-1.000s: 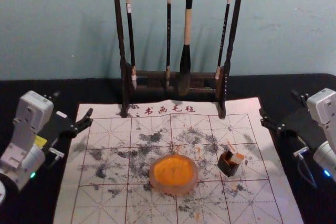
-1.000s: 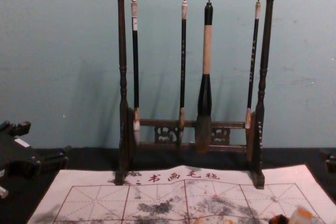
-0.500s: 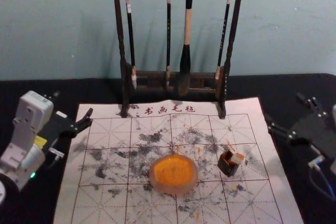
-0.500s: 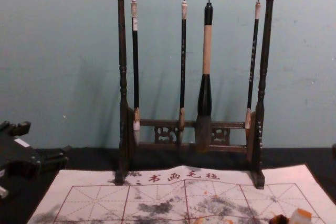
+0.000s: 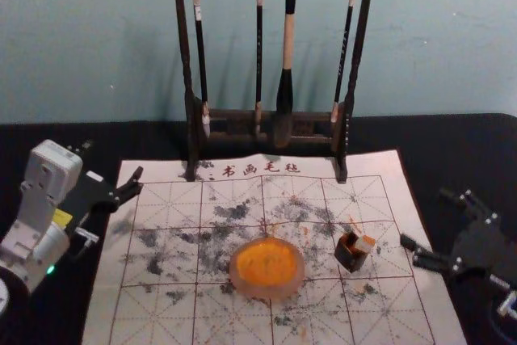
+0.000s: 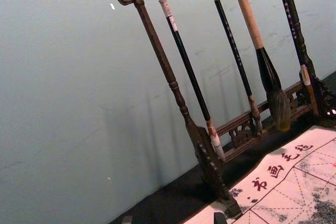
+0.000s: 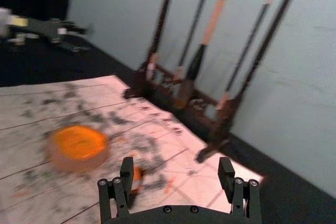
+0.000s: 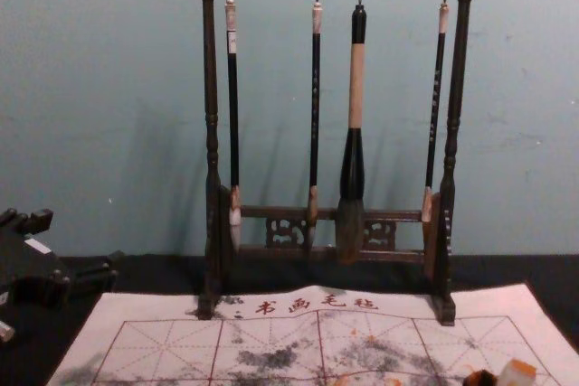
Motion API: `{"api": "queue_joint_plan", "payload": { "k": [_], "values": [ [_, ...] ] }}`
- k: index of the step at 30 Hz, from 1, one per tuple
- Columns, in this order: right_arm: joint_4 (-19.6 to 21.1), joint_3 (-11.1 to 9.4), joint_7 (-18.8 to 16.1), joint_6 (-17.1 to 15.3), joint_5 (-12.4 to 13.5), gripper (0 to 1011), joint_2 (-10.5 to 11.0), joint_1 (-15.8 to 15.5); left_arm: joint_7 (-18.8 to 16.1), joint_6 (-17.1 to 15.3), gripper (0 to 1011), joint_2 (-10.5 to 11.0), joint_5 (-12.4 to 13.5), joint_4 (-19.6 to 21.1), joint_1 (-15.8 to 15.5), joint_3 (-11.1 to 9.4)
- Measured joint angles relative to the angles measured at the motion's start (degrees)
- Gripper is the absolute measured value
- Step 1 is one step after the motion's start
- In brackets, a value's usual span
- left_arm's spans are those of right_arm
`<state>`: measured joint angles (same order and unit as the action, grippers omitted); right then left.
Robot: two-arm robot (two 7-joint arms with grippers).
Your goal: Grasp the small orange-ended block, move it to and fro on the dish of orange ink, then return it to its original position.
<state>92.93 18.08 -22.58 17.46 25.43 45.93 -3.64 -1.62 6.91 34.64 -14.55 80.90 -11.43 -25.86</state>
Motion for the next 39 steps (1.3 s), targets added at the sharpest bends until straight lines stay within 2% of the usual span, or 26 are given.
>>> {"api": "queue_joint_plan", "payload": {
  "k": [8,12,15,29,39],
  "values": [
    [-1.72,1.29,-7.11,-0.24,1.59,1000,0.54,0.51,0.0,0.0,1001,0.0,0.0,0.0,0.0,0.0],
    [-2.76,1.85,-8.79,-1.58,1.6,1000,-0.14,1.53,0.0,0.0,1002,0.0,0.0,0.0,0.0,0.0],
    [-3.56,2.24,-9.44,-2.26,1.28,1000,-0.66,2.24,0.0,0.0,1001,0.0,0.0,0.0,0.0,0.0],
    [-8.41,4.21,-12.18,-3.98,-3.42,1000,-4.63,7.16,0.0,0.0,1001,0.0,0.0,0.0,0.0,0.0],
    [-11.02,4.38,-14.58,-4.94,-4.64,1000,-6.83,10.0,0.0,0.0,1001,0.0,0.0,0.0,0.0,0.0]
  ]
}}
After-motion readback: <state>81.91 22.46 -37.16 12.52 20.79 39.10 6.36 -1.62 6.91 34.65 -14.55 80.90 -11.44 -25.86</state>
